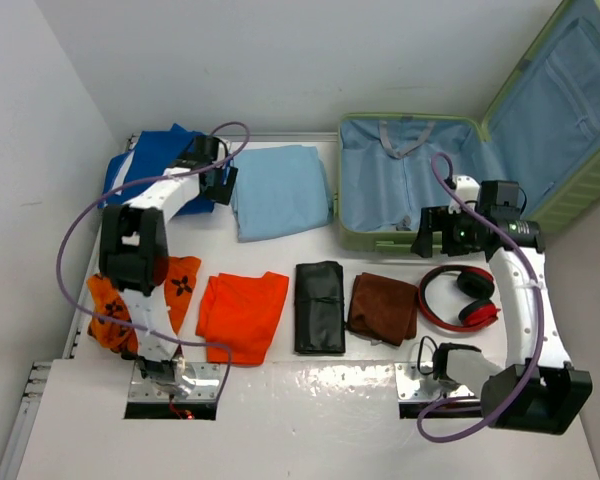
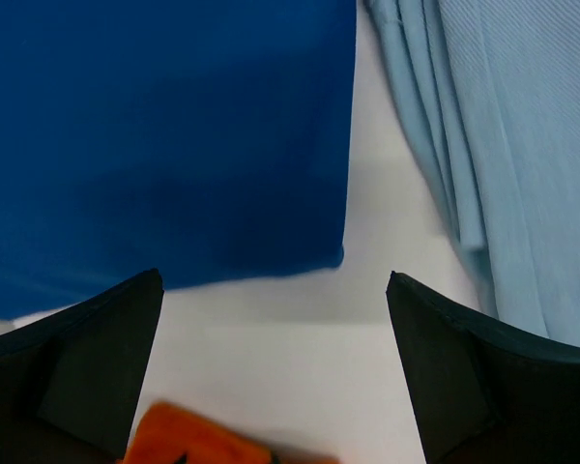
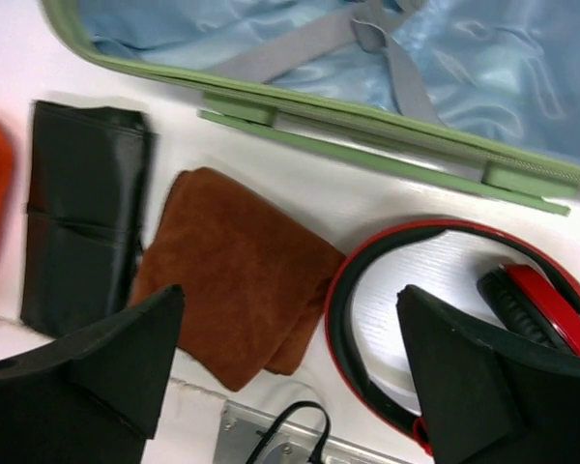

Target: Pack the luggage

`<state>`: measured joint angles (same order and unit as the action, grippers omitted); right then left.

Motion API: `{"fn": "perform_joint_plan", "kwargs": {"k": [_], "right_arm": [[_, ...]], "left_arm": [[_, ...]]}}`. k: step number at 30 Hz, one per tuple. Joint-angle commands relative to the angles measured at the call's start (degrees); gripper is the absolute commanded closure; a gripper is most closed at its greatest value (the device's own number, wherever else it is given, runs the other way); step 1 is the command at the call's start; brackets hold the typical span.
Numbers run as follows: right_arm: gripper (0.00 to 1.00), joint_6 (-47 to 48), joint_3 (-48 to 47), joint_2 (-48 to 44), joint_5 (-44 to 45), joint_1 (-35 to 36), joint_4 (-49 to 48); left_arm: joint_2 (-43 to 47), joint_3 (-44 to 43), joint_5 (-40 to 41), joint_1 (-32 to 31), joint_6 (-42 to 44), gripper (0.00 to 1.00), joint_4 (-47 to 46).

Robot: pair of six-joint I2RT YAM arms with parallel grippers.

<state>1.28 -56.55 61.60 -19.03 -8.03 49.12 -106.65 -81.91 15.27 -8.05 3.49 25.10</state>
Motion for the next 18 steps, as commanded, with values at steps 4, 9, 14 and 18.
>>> {"fn": "perform_joint_plan", "kwargs": {"k": [4, 9, 14, 18], "right_arm": [[0.06, -4.44, -8.65, 3.52, -7.25, 1.79, 3.35], [0.03, -9.26, -12.43, 6.42, -9.89, 7.5, 2.3], [0.02, -15.59, -16.12, 12.74, -11.47, 13.03, -0.6], [0.02, -21.83, -18.33, 15.74, -10.6, 16.9, -4.64]], "left_arm": [[-11.37, -10.72, 2.22, 2.6, -0.84, 0.0, -0.41], [-17.52, -14.76, 4.85, 4.36, -0.85, 0.0, -0.41], [-20.79, -15.39, 7.5, 4.89, -0.85, 0.06, 0.21], [-21.58, -16.09, -0.3, 7.52, -4.0, 0.41, 3.46]]}}
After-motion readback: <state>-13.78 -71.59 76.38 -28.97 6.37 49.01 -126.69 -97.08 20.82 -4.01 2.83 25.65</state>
